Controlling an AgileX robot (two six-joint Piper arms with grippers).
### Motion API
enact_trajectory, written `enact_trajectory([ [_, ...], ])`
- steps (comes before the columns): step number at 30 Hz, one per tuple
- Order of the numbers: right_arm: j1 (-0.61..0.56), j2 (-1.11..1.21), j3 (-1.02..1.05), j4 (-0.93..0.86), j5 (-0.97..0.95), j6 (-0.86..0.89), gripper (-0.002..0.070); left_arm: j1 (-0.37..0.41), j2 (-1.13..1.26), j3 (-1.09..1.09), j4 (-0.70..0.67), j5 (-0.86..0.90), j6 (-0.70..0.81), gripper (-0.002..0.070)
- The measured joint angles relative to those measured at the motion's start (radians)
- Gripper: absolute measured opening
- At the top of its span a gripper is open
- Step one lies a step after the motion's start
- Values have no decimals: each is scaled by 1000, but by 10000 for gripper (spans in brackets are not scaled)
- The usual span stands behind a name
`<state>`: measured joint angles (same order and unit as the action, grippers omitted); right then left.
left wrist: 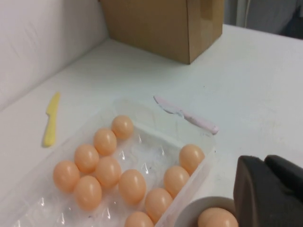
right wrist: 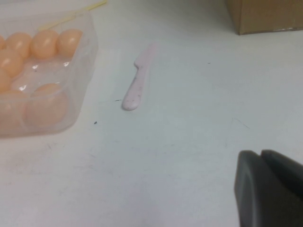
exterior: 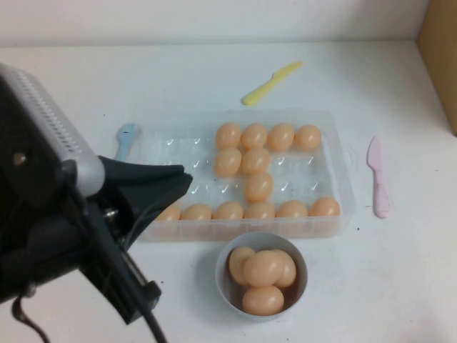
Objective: Take an egg out of the egg box
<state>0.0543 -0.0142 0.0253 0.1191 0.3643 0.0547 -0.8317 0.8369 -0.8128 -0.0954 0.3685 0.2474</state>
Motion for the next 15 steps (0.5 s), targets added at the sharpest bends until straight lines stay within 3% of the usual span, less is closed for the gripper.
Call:
enact_trajectory([
  [15, 0, 0, 0, 2, 0, 0, -17, 0, -60, 1, 84, 281, -77, -1],
])
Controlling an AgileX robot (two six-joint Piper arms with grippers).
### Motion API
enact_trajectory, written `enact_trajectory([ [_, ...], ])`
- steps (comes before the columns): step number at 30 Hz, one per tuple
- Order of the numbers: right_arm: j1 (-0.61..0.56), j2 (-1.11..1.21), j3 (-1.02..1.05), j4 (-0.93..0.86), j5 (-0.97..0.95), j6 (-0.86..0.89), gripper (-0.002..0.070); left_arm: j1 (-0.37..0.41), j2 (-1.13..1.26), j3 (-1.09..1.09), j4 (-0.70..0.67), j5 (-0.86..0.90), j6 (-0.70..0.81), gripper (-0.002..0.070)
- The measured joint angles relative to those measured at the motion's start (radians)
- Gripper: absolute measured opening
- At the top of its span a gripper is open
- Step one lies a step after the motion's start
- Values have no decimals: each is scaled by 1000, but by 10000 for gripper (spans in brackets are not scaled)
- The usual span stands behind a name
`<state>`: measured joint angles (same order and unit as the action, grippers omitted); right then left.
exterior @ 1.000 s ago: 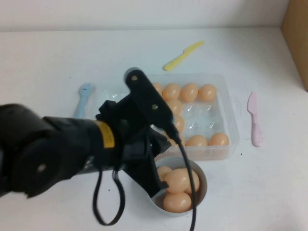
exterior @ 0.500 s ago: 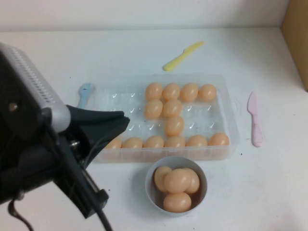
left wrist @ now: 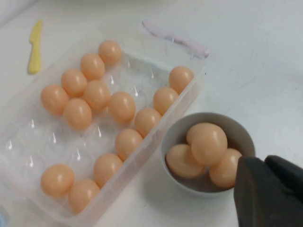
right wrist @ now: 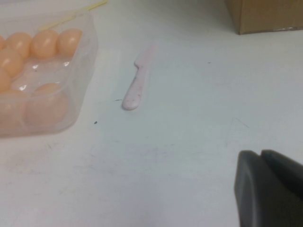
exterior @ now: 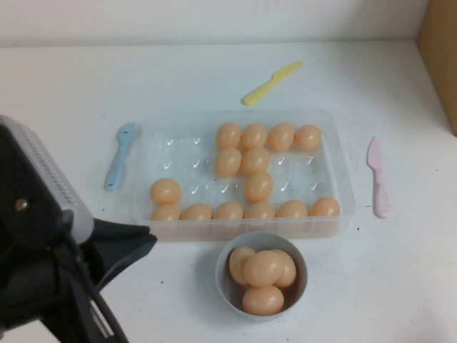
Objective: Take an egg out of the egg box
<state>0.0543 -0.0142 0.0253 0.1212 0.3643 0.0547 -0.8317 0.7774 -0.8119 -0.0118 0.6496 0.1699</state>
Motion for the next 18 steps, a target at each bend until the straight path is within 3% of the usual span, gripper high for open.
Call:
enact_trajectory([
  [7, 0, 0, 0, 0, 0, 0, -17, 0, -147, 49, 116, 50, -176, -2],
  [15, 0, 0, 0, 0, 0, 0, -17, 0, -374, 334, 286, -289, -269, -3],
  [18, 0, 0, 0, 0, 2, 0, -17, 39, -493, 471, 317, -389, -298, -3],
])
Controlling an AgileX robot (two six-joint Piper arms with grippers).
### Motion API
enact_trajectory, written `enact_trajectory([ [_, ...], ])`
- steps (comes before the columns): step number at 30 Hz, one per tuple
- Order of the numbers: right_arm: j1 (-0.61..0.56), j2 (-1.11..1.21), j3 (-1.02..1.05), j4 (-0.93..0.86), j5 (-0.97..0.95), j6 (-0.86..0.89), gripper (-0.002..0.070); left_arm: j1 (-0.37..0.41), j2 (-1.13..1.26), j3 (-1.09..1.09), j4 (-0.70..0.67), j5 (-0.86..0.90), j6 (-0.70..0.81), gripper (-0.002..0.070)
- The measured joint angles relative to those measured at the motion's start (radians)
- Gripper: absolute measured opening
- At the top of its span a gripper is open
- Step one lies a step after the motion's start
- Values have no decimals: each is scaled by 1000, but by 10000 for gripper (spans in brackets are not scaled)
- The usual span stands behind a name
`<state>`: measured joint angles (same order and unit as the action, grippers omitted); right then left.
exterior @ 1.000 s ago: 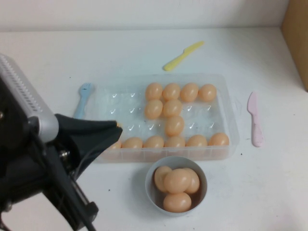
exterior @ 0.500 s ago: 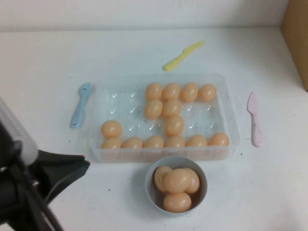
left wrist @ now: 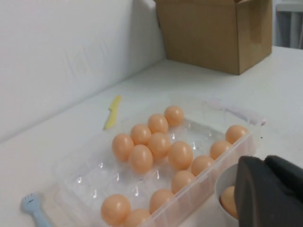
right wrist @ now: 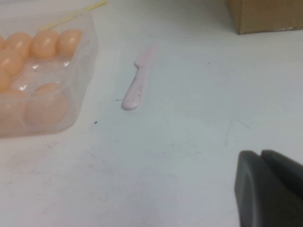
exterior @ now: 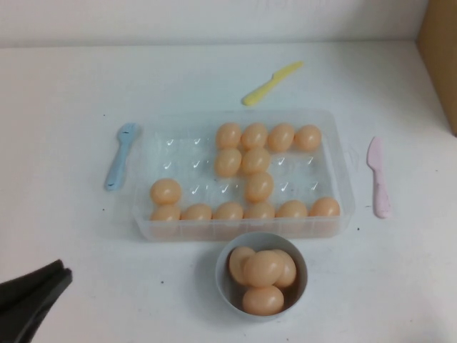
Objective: Take an egg out of the egg box
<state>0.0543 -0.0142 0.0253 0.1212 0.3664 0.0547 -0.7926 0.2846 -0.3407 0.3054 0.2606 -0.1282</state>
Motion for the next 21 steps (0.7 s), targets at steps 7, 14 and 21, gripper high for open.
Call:
enact_trajectory([
  [7, 0, 0, 0, 0, 0, 0, -17, 262, -179, 215, -126, -122, -11, -3],
  [14, 0, 0, 0, 0, 0, 0, -17, 531, -248, 348, -164, -177, -12, -3],
  [21, 0, 0, 0, 0, 0, 0, -17, 725, -272, 365, -213, -130, -10, -3],
])
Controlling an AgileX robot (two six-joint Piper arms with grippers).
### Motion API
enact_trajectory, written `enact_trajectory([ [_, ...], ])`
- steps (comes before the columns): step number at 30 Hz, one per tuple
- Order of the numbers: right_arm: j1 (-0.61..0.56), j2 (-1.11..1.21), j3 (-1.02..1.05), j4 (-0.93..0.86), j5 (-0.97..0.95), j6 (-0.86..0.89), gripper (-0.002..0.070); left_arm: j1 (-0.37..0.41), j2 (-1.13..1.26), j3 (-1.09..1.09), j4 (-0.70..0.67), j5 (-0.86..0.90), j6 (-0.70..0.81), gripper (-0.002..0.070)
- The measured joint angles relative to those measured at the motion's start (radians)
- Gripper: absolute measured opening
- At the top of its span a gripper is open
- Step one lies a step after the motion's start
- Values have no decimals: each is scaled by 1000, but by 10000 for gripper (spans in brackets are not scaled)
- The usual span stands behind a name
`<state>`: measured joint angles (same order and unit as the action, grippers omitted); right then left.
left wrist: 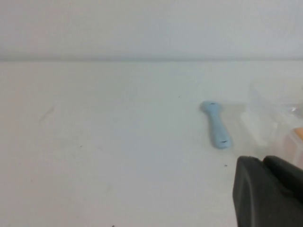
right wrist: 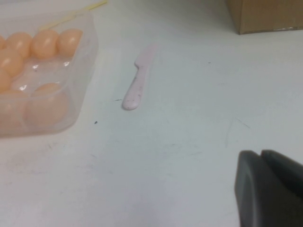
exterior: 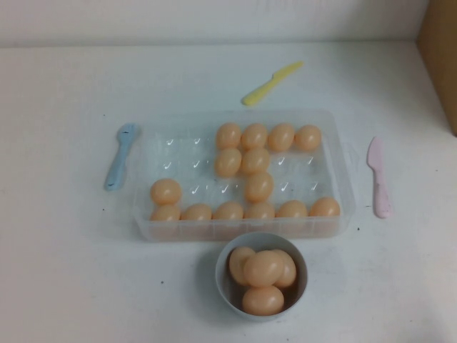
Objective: Take an egg out of the egg box
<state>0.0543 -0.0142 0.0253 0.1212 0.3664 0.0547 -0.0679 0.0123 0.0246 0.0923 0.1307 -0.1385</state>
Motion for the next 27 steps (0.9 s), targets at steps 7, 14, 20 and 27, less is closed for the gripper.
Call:
enact_trajectory([
  [7, 0, 0, 0, 0, 0, 0, -17, 19, -1, 0, -7, 140, 41, -3],
  [14, 0, 0, 0, 0, 0, 0, -17, 19, -1, 1, -20, 210, 97, -3],
  [20, 0, 0, 0, 0, 0, 0, -17, 19, -1, 1, -21, 212, 101, -3],
  [27, 0, 0, 0, 0, 0, 0, -17, 19, -1, 1, -21, 212, 103, -3],
])
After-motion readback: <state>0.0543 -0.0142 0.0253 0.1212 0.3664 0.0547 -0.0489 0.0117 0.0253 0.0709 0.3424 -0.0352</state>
